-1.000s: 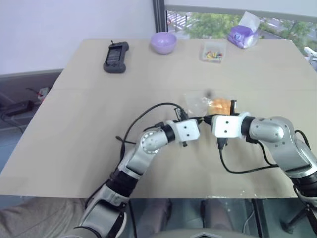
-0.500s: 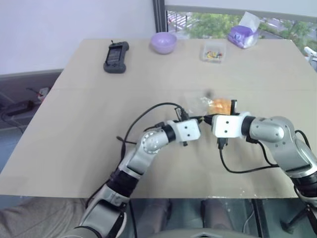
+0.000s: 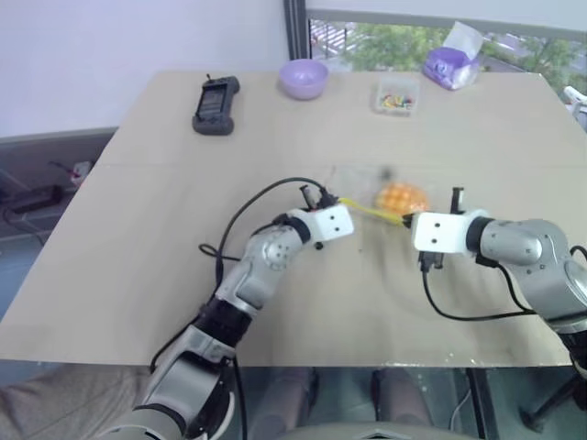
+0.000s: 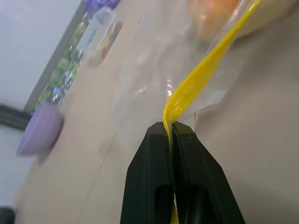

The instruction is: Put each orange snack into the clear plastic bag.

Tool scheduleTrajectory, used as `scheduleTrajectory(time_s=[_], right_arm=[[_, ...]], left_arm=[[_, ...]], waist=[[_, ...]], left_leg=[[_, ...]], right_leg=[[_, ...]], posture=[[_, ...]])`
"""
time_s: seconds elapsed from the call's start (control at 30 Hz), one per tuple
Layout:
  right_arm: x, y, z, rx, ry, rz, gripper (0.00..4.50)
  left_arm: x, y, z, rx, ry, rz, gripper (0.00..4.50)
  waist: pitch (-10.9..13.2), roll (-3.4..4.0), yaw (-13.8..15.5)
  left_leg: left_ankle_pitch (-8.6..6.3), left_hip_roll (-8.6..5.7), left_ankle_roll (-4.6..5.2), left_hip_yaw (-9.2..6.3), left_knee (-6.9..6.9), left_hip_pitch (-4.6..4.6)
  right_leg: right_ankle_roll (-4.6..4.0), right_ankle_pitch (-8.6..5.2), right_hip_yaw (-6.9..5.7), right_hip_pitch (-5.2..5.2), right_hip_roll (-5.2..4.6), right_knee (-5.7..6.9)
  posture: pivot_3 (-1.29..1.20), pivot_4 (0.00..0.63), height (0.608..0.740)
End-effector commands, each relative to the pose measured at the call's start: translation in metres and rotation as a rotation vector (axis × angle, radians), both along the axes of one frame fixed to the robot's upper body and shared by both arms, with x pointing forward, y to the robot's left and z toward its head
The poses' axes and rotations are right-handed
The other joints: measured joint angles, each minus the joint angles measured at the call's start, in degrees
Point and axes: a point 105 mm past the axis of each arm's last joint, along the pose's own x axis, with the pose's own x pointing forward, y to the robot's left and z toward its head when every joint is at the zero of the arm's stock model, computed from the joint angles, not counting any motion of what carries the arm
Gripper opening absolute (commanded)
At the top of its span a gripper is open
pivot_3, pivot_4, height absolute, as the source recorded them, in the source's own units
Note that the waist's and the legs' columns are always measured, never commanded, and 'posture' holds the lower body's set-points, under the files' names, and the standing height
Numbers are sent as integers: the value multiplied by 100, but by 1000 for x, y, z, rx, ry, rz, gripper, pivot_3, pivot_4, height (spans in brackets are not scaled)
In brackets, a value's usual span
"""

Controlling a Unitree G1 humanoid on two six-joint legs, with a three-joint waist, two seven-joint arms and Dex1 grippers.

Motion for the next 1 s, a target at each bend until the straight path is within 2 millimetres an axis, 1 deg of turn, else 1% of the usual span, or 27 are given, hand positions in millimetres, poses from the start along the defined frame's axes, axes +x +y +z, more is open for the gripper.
scheduleTrajectory(time_s=[0.03, 0.33, 0.4, 0.47, 0.53, 0.6, 0.67, 0.73, 0.8, 0.87, 0.9, 0.93, 1.0], right_arm=[[9, -37, 13, -46, -50, -157, 26], [8, -35, 13, -35, -52, -159, 26], [9, -32, 16, -21, -65, -151, 26], [13, -30, 21, -11, -97, -148, 26], [21, -30, 33, 9, -173, -159, 26], [32, -28, 54, 42, -285, -168, 26], [42, -26, 83, 87, -427, -179, 26], [47, -23, 115, 144, -579, -181, 26], [47, -22, 143, 188, -709, -182, 26], [45, -23, 161, 215, -793, -180, 26], [44, -23, 164, 222, -807, -179, 26], [44, -24, 162, 219, -790, -179, 26], [45, -26, 147, 192, -716, -172, 26]], left_arm=[[13, 34, 5, 4, -15, 144, 0], [9, 23, 5, -22, -7, 100, 0], [6, 16, 9, -58, -9, 63, 0], [4, 6, 16, -108, -18, 24, 0], [4, -5, 30, -148, -59, -25, 0], [8, -15, 50, -202, -126, -57, 0], [15, -22, 81, -275, -230, -60, 0], [20, -24, 118, -373, -352, -52, 0], [16, -26, 156, -447, -494, -77, 0], [11, -25, 180, -480, -595, -94, 0], [10, -24, 186, -489, -619, -99, 0], [10, -25, 186, -481, -612, -111, 0], [9, -28, 175, -449, -573, -141, 0]], waist=[[0, 0, -2], [0, 1, -13], [0, 1, -11], [0, 0, -9], [0, 0, -9], [3, 0, -12], [4, -2, -4], [5, -4, -3], [7, -8, -7], [6, -8, -10], [6, -8, -10], [5, -7, -12], [5, -6, -17]], left_leg=[[0, 0, 0, 0, 0, 1], [0, 3, 0, 1, 0, 2], [0, 3, 0, 2, 0, 2], [0, 3, 0, 1, 0, 1], [0, 3, 0, 2, 0, 1], [0, 3, 0, 1, 0, 1], [1, 3, -1, 1, 2, 1], [1, 2, -1, 1, 3, -2], [0, 2, -2, 2, -1, -7], [0, 2, -2, 3, -9, -16], [0, 2, -2, 5, -11, -16], [0, 2, -2, 4, -15, -16], [0, 0, -1, 7, -18, -16]], right_leg=[[0, 0, 0, 0, 0, 0], [0, 0, 1, 0, 1, 1], [0, 0, 1, 0, 1, 1], [0, 0, 1, 0, 1, 0], [0, 0, 1, 0, 0, 0], [0, 0, 1, 0, 0, 1], [0, 0, 0, -1, 0, 3], [0, 0, 0, -2, -1, 3], [0, 0, 0, -6, -3, -3], [0, 0, 1, -14, -5, -12], [0, 0, 1, -14, -6, -17], [0, 0, 1, -14, -6, -23], [0, 0, 2, -14, -6, -29]], posture=[[0, 150, 740], [0, 150, 740], [0, 150, 740], [0, 150, 740], [0, 150, 740], [0, 150, 740], [0, 150, 740], [0, 150, 740], [0, 150, 740], [0, 150, 740], [0, 150, 740], [0, 150, 740], [0, 150, 740]])
